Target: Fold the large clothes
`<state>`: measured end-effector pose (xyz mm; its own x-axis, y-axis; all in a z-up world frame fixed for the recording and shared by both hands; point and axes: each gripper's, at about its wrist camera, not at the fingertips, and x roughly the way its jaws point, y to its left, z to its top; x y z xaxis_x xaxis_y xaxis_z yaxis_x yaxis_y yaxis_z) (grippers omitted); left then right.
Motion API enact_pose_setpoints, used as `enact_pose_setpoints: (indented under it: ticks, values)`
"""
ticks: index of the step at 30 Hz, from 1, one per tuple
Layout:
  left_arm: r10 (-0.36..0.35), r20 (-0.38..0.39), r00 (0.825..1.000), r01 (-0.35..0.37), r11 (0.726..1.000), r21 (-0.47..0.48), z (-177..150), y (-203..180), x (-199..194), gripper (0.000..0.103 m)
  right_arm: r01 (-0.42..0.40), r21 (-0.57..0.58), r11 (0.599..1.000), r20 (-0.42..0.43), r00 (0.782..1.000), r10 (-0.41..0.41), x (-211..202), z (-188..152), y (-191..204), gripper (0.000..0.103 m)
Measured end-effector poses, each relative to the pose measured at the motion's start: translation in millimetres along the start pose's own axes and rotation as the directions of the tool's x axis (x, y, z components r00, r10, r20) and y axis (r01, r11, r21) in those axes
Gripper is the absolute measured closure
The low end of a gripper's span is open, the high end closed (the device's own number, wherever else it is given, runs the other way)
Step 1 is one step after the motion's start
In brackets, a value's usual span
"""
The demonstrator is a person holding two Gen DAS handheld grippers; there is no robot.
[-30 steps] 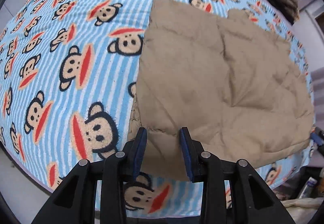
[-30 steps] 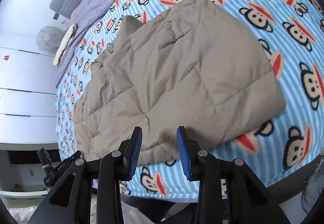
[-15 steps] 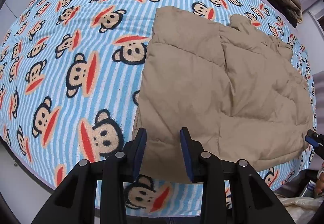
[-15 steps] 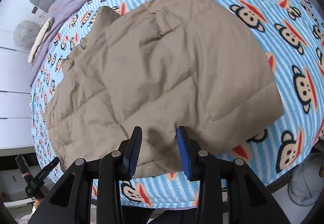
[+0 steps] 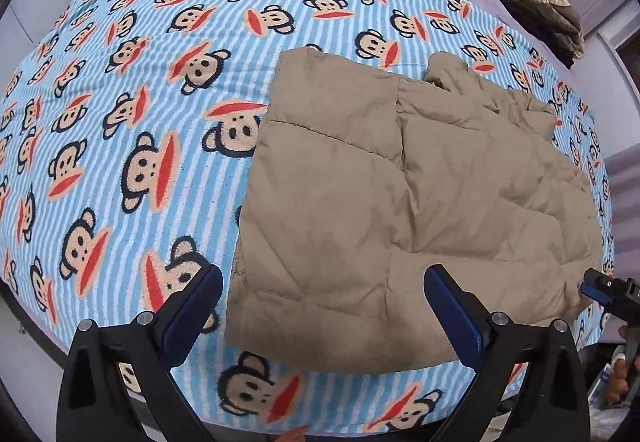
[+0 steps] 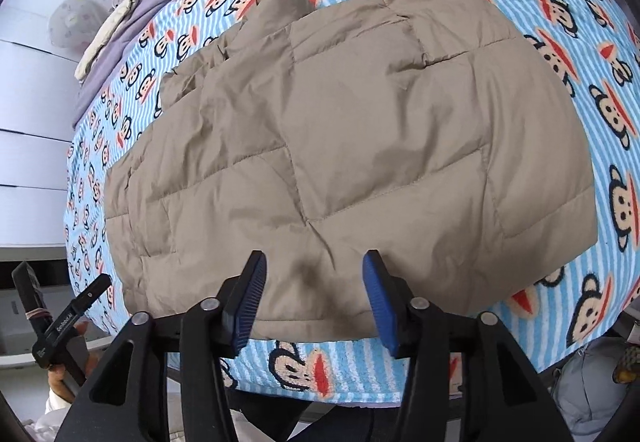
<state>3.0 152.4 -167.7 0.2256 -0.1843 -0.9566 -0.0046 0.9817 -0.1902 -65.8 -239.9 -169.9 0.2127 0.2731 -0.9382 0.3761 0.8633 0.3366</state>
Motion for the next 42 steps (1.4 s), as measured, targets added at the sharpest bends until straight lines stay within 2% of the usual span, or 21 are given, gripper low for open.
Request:
enact_pose_setpoints:
  ticks: [3,5,10,14,16,19,22,32,34,36,39,42]
  values:
    - [0.023,0.0,1.0,-0.023,1.0,-0.015,2,3,1,0.002,0.014,-0.035,0.999,0.016,1.0,-0.014,-3,-1,8,0.022]
    - [0.033,-0.01,0.999,-0.033,0.999,-0.016,4,6,4,0.002,0.028,-0.06,0.998,0.026,0.999,-0.027,-4,-2,14,0.022]
    - [0.005,-0.049,0.999,-0.005,1.0,-0.008,3,7,12,0.002,0.041,-0.098,0.994,0.032,0.999,-0.038,-1,-4,26,0.021]
    - [0.021,-0.054,0.998,-0.02,1.0,0.018,4,4,14,0.002,0.042,-0.112,0.993,0.043,0.998,-0.037,2,-6,32,0.0]
    - [0.031,-0.057,0.998,-0.029,0.999,0.032,6,2,15,0.002,0.04,-0.128,0.991,0.039,0.999,-0.035,4,-6,36,0.0]
    - [0.046,-0.058,0.997,-0.043,0.998,0.056,10,0,17,0.002,0.03,-0.153,0.988,-0.022,0.999,-0.033,12,-7,43,0.0]
    - [0.036,-0.05,0.998,-0.033,0.997,0.065,15,-1,17,0.002,0.059,-0.17,0.984,-0.034,0.997,-0.065,16,-6,50,0.0]
    - [0.027,-0.058,0.998,-0.022,0.996,0.081,22,7,24,0.002,-0.003,-0.074,0.997,-0.049,0.999,-0.001,26,10,64,0.0]
    - [0.023,-0.067,0.997,-0.018,0.997,0.078,22,9,28,0.002,-0.001,-0.092,0.996,-0.044,0.999,-0.003,28,9,71,0.008]
    - [0.022,-0.072,0.997,-0.017,0.997,0.08,23,10,30,0.002,0.013,-0.113,0.993,-0.05,0.999,-0.018,32,9,77,0.039]
    - [0.017,-0.077,0.997,-0.01,0.996,0.085,24,12,32,0.002,0.019,-0.122,0.992,-0.064,0.998,-0.027,41,11,82,0.053]
    - [-0.01,-0.075,0.997,0.017,0.996,0.089,29,18,34,0.002,0.023,-0.132,0.991,-0.07,0.997,-0.033,48,12,87,0.057]
